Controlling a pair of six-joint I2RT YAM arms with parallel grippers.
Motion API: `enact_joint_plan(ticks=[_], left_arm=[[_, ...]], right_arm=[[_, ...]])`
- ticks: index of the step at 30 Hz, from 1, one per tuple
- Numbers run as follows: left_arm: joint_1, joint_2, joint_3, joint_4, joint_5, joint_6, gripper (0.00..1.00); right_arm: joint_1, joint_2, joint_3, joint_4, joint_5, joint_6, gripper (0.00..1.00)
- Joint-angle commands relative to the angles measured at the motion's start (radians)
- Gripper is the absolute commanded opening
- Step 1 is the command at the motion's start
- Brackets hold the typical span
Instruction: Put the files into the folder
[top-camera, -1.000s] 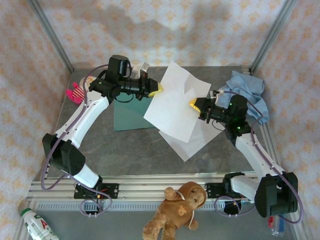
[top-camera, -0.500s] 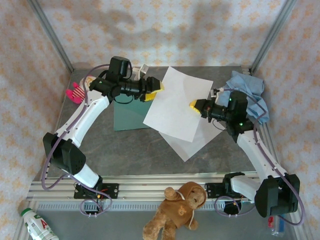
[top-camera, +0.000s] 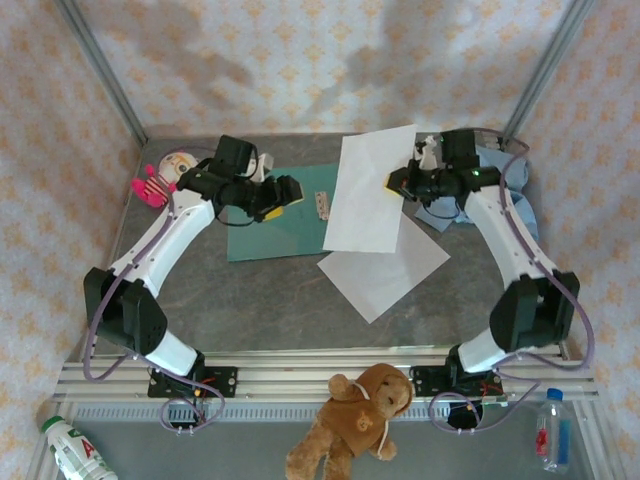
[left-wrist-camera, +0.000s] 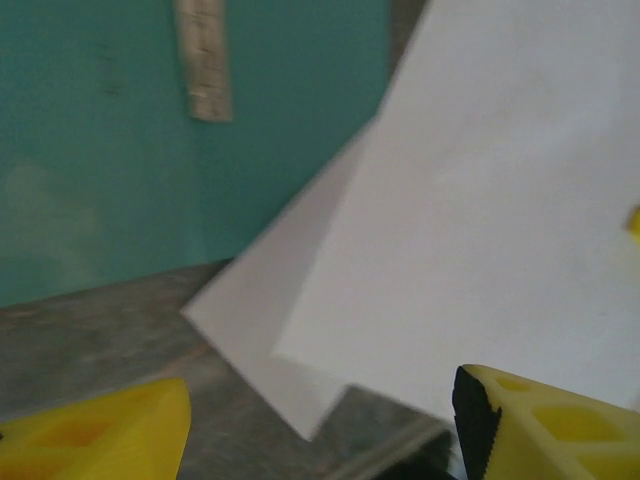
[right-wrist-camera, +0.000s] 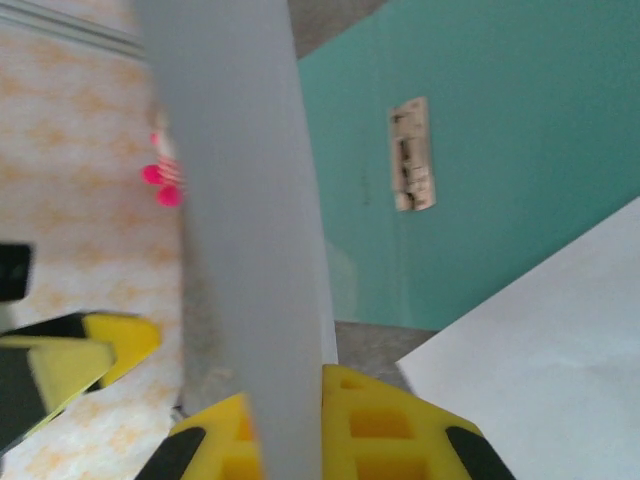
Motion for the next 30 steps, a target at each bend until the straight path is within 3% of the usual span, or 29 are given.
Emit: enact_joint_plan(ticks=[1,5,9,16,20,30], left_arm=[[0.031,-0.126,-0.071,-0.041,-0.246,0.040,0.72],[0.072,-0.253,-0.207,-0.027,-0.398,0.043,0.74],[0.104,-0.373,-0.322,-0.027,-0.482,0.070,0.76],[0.144,-0.501,-0.449,-0.032,-0.512,0.082,0.77],[0.157,-0.504,-0.462,-0.050,-0.472,0.066,0.77],[0.160,-0.506,-0.534,-0.023,-0.361,0.040,0.77]], right_arm=[[0.032,0.086,0.132,-0.116,0.112,-0.086,0.00],[0.114,0.222,0.315,-0.176,0.161,-0.120,0.00],[0.205,0.351,0.509,-0.242,0.225,-0.187,0.00],[0.330,0.552,0.837,-0.344,0.199,-0.272,0.00],[0.362,0.590,0.897,-0.331,0.216,-0.311,0.00],[0.371,0.760,0.942,-0.260,0.659,-0.466,0.00]])
